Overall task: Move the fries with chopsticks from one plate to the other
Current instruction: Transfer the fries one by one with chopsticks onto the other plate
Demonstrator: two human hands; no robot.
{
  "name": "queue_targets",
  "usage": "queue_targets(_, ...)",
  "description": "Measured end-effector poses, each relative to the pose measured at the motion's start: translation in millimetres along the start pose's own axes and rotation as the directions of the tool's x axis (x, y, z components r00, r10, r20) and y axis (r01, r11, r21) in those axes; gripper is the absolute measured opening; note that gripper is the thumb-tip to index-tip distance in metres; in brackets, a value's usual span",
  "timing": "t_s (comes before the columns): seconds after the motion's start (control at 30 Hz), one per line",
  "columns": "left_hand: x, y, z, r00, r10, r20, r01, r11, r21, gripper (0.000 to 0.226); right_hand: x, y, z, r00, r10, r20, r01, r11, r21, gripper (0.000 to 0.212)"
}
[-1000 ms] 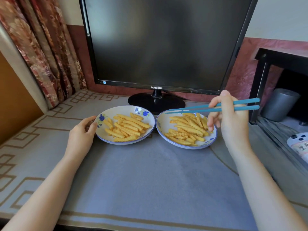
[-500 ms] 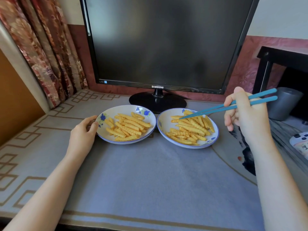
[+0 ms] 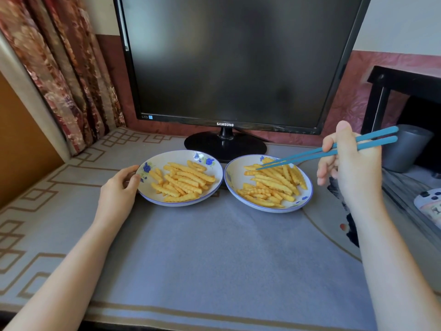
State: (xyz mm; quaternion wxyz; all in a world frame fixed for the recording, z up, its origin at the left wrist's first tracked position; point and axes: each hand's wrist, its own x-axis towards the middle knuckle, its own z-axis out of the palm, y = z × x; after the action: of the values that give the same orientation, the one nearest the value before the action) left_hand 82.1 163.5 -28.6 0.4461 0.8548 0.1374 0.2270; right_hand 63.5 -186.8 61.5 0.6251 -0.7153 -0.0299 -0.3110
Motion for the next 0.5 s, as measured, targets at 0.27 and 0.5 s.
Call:
queue_targets(0.27,1.1,-1.6,-0.5,1.000,-0.002,0.001,0.002,1.000,-0.001,0.031,-10.8,1.9,18.9,0.993,-0.004,0.120,0.000,1.000,0.029,0.043)
queue_targets(0.5,0.2,-0.8,0.1,1.000,-0.002,0.002,0.002,1.000,0.002,0.031,-3.6,3.0,9.3,0.984,-0.006,0.180,0.012,0.999,-0.037,0.041)
